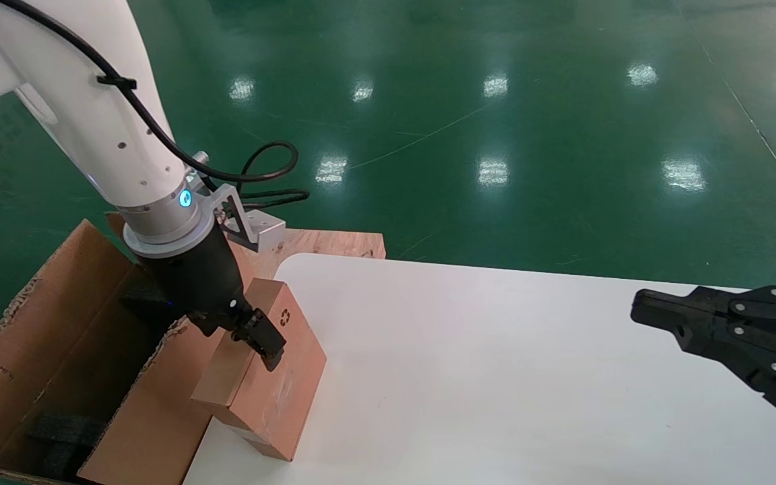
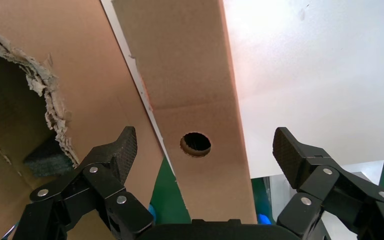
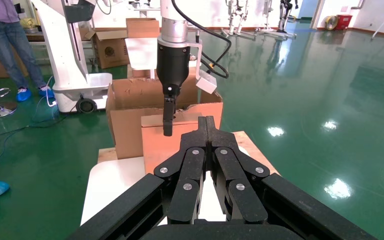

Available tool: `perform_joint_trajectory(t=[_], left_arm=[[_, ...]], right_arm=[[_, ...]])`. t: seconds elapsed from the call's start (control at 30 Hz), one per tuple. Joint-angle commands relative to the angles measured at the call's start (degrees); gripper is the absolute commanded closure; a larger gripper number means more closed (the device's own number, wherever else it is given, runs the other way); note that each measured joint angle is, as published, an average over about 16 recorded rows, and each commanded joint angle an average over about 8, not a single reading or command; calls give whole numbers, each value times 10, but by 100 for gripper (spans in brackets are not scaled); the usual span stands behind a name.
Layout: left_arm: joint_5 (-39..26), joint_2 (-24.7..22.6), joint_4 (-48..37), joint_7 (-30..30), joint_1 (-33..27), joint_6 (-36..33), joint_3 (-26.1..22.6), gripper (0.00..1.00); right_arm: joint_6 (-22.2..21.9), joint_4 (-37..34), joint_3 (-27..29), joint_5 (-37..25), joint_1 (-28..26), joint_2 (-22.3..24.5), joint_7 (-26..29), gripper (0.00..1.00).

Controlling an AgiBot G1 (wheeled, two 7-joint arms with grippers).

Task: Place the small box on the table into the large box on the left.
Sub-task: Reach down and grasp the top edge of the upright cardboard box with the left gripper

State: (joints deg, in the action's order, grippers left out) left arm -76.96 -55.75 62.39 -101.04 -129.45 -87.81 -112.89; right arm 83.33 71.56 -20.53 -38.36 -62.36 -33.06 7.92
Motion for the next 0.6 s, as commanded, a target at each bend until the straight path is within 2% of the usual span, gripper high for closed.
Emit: perform_joint_trajectory(t=[0.03, 0.37, 0.4, 0.5, 0.53, 0.57, 0.6], left_arm=[[-1, -2, -1, -1, 0, -1, -1, 0], [2, -1, 0, 0, 0, 0, -3, 0], [3, 0, 0, 0, 0, 1, -3, 0], [5, 1, 0, 0, 0, 2, -2, 0], [6, 1, 0, 0, 0, 2, -2, 0], [6, 1, 0, 0, 0, 3, -2, 7], [7, 1, 0, 0, 0, 3, -2, 20]], right_arm=[[0, 0, 0, 0, 0, 0, 0, 100], [0, 0, 0, 0, 0, 0, 0, 100], [0, 0, 0, 0, 0, 0, 0, 98], [0, 0, 0, 0, 0, 0, 0, 82], [0, 0, 0, 0, 0, 0, 0, 71], [0, 0, 0, 0, 0, 0, 0, 59], [0, 0, 0, 0, 0, 0, 0, 46]])
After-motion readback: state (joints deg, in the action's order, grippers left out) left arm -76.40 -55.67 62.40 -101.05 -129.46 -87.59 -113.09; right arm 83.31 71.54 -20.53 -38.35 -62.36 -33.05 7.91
